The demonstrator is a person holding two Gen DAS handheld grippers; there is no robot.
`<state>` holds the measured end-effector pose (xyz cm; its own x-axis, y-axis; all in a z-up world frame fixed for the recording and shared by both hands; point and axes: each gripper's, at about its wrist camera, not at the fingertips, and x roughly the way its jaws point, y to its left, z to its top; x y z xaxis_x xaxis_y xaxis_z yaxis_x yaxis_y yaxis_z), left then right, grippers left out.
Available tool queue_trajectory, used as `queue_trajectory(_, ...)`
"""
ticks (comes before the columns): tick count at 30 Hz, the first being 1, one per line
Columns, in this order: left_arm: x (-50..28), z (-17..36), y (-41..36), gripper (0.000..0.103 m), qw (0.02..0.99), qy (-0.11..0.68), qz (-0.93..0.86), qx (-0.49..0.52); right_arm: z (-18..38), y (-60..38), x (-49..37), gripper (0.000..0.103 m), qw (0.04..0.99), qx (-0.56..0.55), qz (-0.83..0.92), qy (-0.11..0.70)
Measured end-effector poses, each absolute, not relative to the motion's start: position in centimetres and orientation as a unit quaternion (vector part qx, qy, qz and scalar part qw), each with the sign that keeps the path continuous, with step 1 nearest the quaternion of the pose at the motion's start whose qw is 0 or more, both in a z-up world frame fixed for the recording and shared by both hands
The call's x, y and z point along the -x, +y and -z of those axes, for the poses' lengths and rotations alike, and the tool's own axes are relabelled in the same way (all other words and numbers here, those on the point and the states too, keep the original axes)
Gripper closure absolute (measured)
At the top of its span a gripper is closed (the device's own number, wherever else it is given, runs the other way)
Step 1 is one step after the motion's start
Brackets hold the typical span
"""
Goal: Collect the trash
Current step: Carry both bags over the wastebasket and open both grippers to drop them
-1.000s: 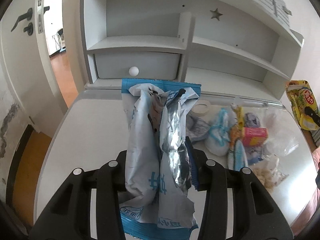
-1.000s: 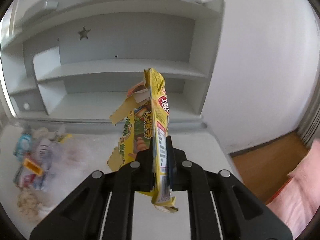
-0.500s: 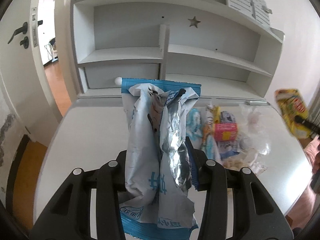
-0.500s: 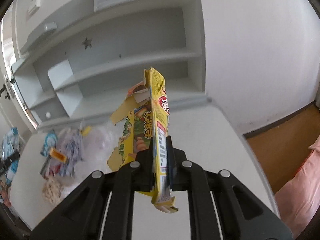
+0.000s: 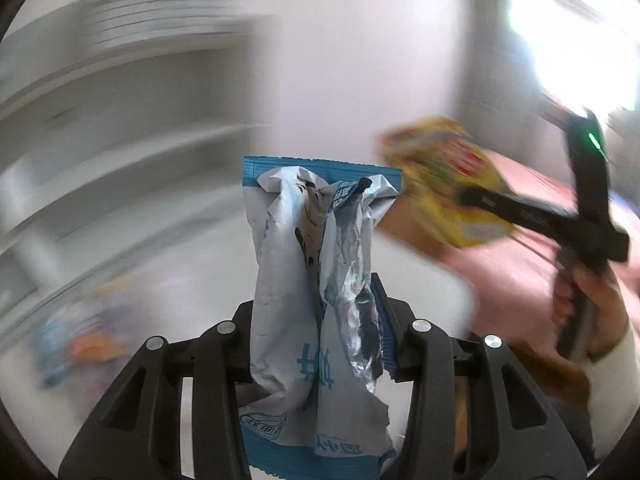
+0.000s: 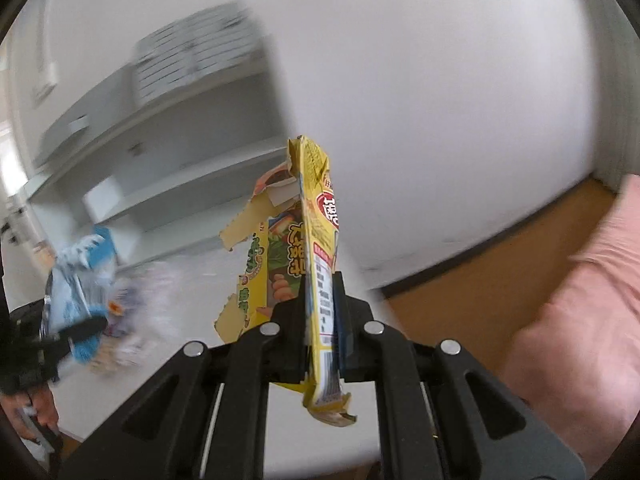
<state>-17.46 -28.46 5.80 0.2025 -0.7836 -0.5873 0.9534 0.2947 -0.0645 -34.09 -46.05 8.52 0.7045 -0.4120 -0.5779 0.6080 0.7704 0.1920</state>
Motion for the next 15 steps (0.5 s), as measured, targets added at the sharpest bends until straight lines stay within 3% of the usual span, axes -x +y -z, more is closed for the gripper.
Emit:
queue_trajectory(6, 30.5, 1.6, -38.6, 0.060, 0.617, 0.295, 0.684, -0.252, -3.9, -50.5, 46.5, 0.092, 0.832, -0.234, 0.386, 0.323)
queue_trajectory(10, 35.0, 10.9, -42.1, 0.061, 0.553, 0.373, 0.683, -0.296, 6.1, -53.4, 51.0, 0.092, 0.761, -0.323, 0.378, 0.417)
queue_trajectory(15, 34.6, 21.6, -45.6, 0.062, 0.531, 0.461, 0.626, -0.338, 18.7, -54.2, 52.3, 0.092, 0.682, -0.408, 0.336, 0.505)
